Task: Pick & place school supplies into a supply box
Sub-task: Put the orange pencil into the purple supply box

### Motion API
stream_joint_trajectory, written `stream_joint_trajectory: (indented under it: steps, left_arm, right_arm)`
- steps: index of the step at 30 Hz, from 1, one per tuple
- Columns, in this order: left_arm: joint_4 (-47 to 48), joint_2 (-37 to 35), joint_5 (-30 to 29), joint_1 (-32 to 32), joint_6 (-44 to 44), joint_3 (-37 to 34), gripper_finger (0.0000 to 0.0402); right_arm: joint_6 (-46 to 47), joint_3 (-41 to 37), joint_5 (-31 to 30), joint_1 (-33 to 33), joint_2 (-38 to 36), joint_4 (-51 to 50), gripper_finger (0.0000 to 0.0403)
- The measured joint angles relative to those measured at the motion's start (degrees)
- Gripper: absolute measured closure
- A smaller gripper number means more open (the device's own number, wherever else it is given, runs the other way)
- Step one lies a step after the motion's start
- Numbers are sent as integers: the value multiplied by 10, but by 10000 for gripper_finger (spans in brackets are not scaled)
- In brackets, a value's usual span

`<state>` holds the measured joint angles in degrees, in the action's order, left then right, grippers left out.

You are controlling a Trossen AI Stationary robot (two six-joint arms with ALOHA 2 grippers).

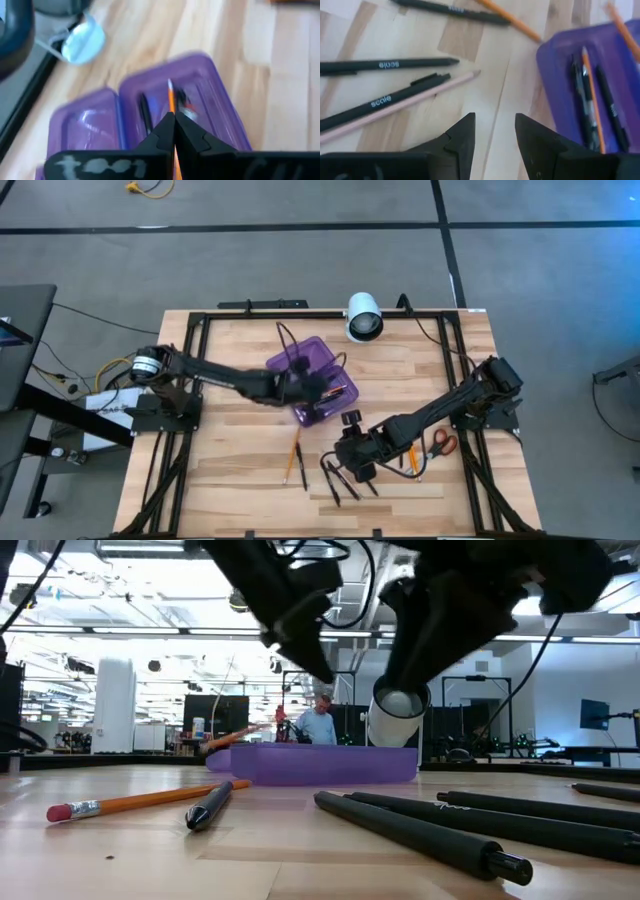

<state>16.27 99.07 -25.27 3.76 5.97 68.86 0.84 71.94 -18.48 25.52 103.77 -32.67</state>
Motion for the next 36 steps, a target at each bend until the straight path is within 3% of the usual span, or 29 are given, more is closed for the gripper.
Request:
stream_joint_trajectory:
  steps: [8,16,27,33,36]
  left_arm:
    - [-85,0,44,-45,-49,0,399]
    - [-17,0,116,-54,-78,0,401]
    - [120,0,113,-1,-39,0,401]
    - [199,-1,37,27,-66,-5,401]
    - [206,-1,50,21,-93,-9,401]
  right_arm:
    - [27,-33,0,0,0,1,269]
    - [18,-39,-1,0,0,0,269]
    - [40,-39,-29,-1,0,-11,269]
    - [46,-39,-31,0,0,-14,269]
    - [47,-39,-35,-1,0,-7,269]
